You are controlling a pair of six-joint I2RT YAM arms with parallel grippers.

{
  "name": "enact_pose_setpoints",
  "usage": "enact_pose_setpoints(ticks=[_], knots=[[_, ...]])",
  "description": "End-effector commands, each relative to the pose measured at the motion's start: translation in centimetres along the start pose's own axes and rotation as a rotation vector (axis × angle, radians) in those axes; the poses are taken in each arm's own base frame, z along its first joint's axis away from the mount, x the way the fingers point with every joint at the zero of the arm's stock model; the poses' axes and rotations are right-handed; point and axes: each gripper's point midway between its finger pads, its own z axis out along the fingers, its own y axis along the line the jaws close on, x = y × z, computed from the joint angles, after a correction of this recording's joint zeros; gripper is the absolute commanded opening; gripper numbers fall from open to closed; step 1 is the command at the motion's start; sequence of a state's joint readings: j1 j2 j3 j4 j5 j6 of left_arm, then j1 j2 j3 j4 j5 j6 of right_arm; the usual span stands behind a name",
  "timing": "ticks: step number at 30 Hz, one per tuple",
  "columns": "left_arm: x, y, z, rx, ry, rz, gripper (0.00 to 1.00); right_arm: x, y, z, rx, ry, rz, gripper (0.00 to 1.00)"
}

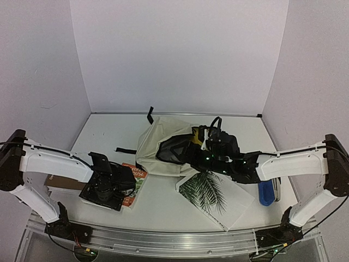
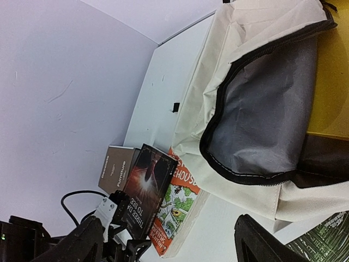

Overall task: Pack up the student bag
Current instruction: Pick up the book from the center of the board.

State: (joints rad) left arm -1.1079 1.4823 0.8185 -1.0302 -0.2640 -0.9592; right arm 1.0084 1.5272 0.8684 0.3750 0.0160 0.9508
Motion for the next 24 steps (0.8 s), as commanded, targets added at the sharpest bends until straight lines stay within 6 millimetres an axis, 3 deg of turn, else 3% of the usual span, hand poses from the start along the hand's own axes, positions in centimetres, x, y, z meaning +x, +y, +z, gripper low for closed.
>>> enact_pose_setpoints(ticks=[1, 14, 19, 24], knots=[[0.1, -0.6, -0.2, 0.003, 0.007, 0.036, 0.84, -1.3, 0.1, -0.8, -0.001, -0.043, 0.001, 0.82], [-0.6, 0.9, 0.3, -0.126, -0.026, 0.030, 0.58, -1.7, -0.5, -1.0, 0.011, -0.051, 0.010, 0.83], [-1.4, 0.6, -0.5, -0.144, -0.064, 0.048, 0.29, -2.1, -0.6, -1.2, 0.011, -0.062, 0.015, 0.83], [-2.4, 0.4, -2.0, -0.171, -0.103, 0.070, 0.15, -2.7, -0.3, -1.7, 0.007, -0.078, 0.018, 0.84]])
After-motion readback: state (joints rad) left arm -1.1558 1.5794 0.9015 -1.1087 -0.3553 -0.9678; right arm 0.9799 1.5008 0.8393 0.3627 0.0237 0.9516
